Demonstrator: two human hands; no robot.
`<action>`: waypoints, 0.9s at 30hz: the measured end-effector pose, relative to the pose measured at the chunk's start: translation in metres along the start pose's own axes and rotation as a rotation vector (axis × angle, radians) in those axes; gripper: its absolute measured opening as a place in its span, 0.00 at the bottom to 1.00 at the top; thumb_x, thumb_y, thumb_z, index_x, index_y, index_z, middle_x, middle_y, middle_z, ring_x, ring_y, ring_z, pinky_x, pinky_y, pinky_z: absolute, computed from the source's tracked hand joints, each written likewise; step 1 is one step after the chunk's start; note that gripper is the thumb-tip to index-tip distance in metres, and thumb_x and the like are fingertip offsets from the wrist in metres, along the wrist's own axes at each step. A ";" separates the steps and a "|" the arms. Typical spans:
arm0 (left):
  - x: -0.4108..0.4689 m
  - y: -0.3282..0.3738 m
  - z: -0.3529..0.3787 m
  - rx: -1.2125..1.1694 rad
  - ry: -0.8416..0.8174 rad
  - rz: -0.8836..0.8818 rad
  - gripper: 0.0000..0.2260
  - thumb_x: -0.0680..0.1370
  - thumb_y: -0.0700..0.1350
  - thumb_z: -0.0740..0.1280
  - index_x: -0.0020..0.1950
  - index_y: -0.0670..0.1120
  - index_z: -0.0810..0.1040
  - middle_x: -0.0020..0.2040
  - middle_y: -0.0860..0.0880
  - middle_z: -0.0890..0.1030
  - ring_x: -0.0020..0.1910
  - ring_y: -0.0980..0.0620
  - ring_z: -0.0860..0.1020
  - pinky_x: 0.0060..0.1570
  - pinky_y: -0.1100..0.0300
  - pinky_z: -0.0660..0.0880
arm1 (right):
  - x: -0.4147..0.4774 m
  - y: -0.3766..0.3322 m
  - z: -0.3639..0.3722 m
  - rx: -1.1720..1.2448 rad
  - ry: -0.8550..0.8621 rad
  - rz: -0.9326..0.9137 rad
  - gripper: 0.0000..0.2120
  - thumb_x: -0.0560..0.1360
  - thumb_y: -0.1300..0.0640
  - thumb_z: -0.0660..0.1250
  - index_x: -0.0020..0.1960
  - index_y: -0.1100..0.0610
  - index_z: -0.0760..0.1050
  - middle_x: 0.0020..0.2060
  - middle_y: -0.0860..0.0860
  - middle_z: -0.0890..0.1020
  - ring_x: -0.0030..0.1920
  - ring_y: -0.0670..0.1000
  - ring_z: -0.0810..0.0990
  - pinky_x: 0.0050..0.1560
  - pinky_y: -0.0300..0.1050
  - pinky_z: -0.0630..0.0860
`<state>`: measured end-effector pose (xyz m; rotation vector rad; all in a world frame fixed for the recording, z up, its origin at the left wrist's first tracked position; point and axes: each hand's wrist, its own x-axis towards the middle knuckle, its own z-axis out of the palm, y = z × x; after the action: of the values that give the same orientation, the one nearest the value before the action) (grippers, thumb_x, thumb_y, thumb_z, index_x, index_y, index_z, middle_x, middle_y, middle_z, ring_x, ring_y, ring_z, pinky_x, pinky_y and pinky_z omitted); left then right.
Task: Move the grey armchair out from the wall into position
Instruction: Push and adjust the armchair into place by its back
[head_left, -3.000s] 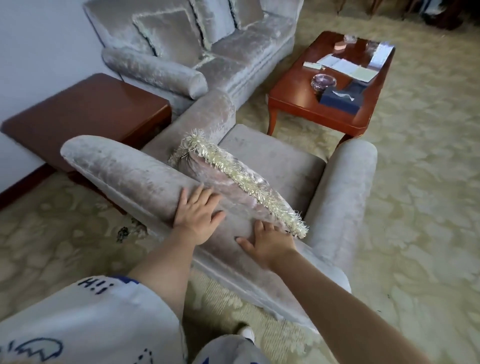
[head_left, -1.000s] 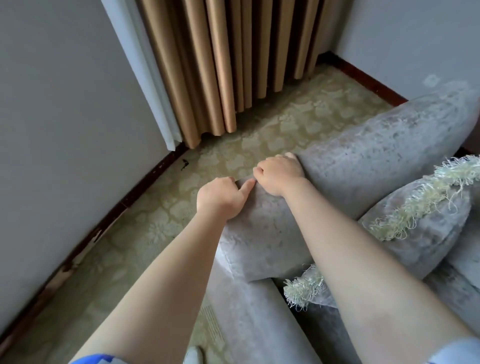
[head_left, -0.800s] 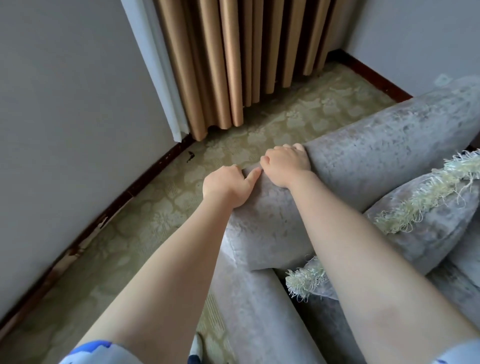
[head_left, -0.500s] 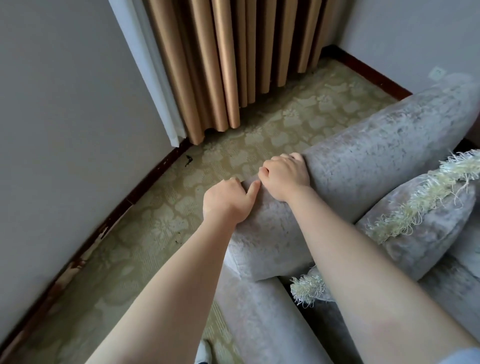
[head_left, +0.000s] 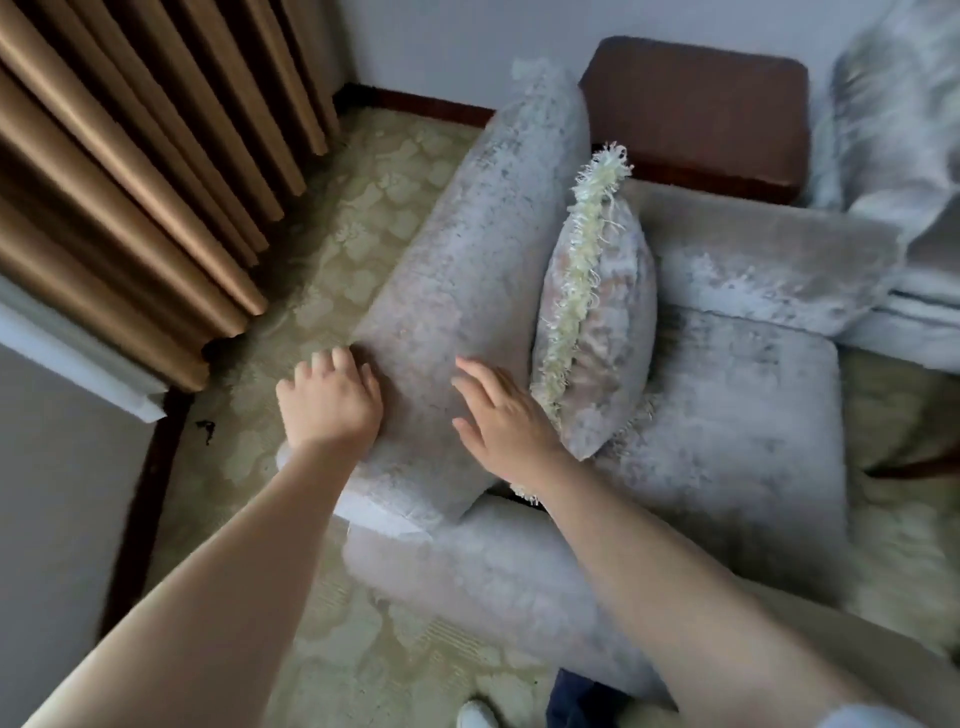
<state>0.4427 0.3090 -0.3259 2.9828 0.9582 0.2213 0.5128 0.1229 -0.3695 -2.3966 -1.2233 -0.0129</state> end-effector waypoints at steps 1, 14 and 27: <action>-0.001 0.005 0.000 0.025 0.048 0.097 0.16 0.78 0.48 0.55 0.54 0.36 0.72 0.52 0.34 0.75 0.51 0.35 0.72 0.50 0.45 0.66 | -0.027 0.016 -0.004 -0.022 -0.031 0.089 0.19 0.75 0.54 0.63 0.62 0.63 0.73 0.65 0.58 0.72 0.63 0.60 0.72 0.65 0.54 0.69; -0.225 0.254 0.126 0.078 -0.725 0.751 0.34 0.79 0.63 0.47 0.77 0.46 0.40 0.77 0.45 0.40 0.75 0.45 0.38 0.72 0.44 0.41 | -0.279 0.166 -0.044 -0.160 -0.259 0.982 0.20 0.80 0.47 0.54 0.67 0.56 0.64 0.63 0.54 0.70 0.62 0.57 0.72 0.56 0.52 0.70; -0.290 0.384 0.205 0.134 -0.758 0.643 0.35 0.76 0.66 0.48 0.73 0.43 0.61 0.72 0.44 0.64 0.73 0.44 0.59 0.71 0.49 0.50 | -0.426 0.259 -0.012 -0.149 -0.392 0.956 0.27 0.78 0.37 0.45 0.69 0.50 0.66 0.67 0.48 0.70 0.68 0.51 0.67 0.66 0.52 0.62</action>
<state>0.4591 -0.1629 -0.5512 2.9386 -0.0638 -0.9345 0.4557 -0.3401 -0.5457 -2.9570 -0.0890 0.6974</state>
